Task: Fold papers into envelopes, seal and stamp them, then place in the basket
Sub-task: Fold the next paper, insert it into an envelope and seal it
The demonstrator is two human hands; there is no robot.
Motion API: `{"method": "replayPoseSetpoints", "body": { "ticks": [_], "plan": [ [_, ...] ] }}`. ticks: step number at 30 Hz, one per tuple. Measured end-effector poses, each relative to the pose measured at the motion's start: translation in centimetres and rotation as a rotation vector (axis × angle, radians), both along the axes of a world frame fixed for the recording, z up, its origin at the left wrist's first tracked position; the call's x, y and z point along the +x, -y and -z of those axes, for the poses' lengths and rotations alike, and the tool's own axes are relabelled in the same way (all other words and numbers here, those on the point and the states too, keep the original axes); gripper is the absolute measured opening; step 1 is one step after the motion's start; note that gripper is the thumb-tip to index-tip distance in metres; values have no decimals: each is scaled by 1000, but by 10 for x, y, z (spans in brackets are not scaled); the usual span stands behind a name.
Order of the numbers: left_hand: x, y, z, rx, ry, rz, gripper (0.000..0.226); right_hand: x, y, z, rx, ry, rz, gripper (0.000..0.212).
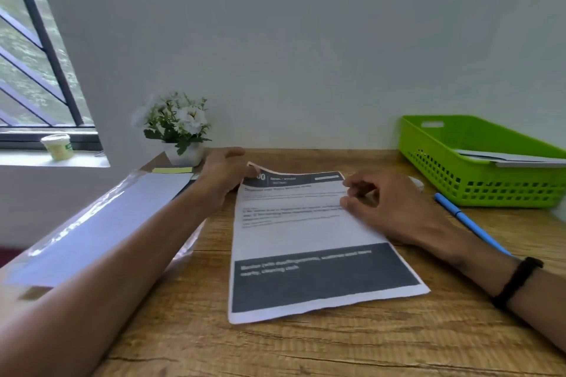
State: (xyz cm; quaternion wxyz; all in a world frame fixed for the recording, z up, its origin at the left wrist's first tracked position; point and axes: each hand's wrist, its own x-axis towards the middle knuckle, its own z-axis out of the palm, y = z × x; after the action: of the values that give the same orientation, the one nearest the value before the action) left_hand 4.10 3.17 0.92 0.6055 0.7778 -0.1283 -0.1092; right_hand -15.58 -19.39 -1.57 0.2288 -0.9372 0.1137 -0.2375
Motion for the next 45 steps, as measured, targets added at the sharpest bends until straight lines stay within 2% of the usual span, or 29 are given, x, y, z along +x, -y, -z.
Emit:
{"method": "replayPoseSetpoints", "body": {
  "ticks": [3, 5, 9, 13, 16, 19, 22, 25, 33, 38, 42, 45],
  "plan": [
    [0, -5, -1, -57, -7, 60, 28, 5, 3, 3, 120, 121, 19, 36],
    [0, -7, -4, -152, -40, 119, 21, 8, 6, 3, 229, 194, 33, 34],
    [0, -7, -12, -297, -83, 225, 23, 8, 7, -2, 476, 278, 14, 47],
    [-1, -6, -16, -401, -139, 298, 35, 5, 7, -2, 840, 317, -57, 48],
    [-5, -6, -11, -307, -183, 436, 45, 2, 9, -4, 970, 360, -54, 40],
    [-11, -4, -6, -123, -197, 560, 39, 1, 10, -9, 1020, 415, -4, 30],
    [-11, -2, -4, -80, -193, 585, 38, 2, 10, -10, 1036, 405, 21, 22],
    [-9, -2, -5, -85, -196, 564, 38, 3, 9, -8, 1030, 406, 40, 16],
    [-6, -2, -5, -202, -284, 537, 31, 3, 13, -12, 973, 444, 83, 22],
    [-10, 1, -6, -249, -278, 492, 17, 3, 12, -16, 998, 463, 99, 18],
    [-11, 0, -9, -217, -239, 501, 23, 1, 9, -21, 990, 424, 127, 28],
    [-13, 1, -11, -221, -270, 510, 17, 0, 9, -24, 1033, 415, 157, 32]
  ]
}}
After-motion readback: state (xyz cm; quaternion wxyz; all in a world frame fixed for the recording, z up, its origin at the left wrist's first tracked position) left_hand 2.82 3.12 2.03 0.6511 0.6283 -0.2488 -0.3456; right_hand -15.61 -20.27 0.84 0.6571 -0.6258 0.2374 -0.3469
